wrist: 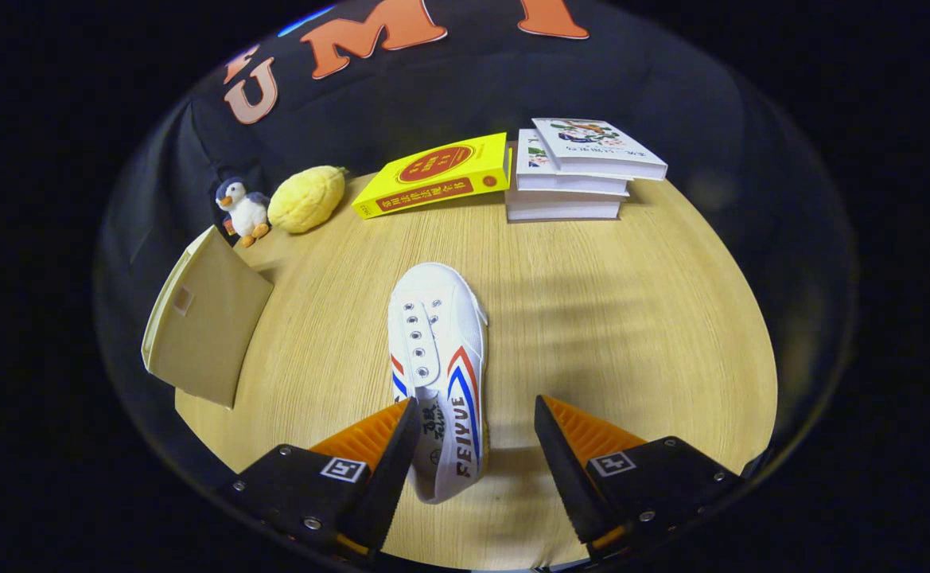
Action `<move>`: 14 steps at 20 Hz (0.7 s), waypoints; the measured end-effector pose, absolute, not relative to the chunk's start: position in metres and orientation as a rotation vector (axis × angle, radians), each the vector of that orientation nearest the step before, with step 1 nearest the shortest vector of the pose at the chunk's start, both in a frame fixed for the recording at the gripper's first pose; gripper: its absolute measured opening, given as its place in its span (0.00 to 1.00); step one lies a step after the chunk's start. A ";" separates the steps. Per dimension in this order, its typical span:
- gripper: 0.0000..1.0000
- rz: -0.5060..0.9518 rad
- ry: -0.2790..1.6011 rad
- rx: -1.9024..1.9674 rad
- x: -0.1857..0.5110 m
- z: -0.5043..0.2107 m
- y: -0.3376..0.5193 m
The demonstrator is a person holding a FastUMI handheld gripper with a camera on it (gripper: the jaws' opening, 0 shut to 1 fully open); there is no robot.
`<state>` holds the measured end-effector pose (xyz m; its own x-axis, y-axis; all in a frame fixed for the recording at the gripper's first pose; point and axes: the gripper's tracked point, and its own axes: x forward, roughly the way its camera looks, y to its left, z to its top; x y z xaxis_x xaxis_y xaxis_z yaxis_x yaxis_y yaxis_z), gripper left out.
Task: Open the storage box then place both shoes into the box .Put the left shoe in first, then the right shoe, with the right side of both shoes facing outward in a uniform manner.
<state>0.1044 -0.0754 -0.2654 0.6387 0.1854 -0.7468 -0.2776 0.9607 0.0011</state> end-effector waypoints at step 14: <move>0.00 0.233 0.854 -0.005 0.116 -0.278 -0.063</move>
<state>0.1161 -0.0628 -0.2776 0.6333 0.2018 -0.7471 -0.2056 0.9746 0.0890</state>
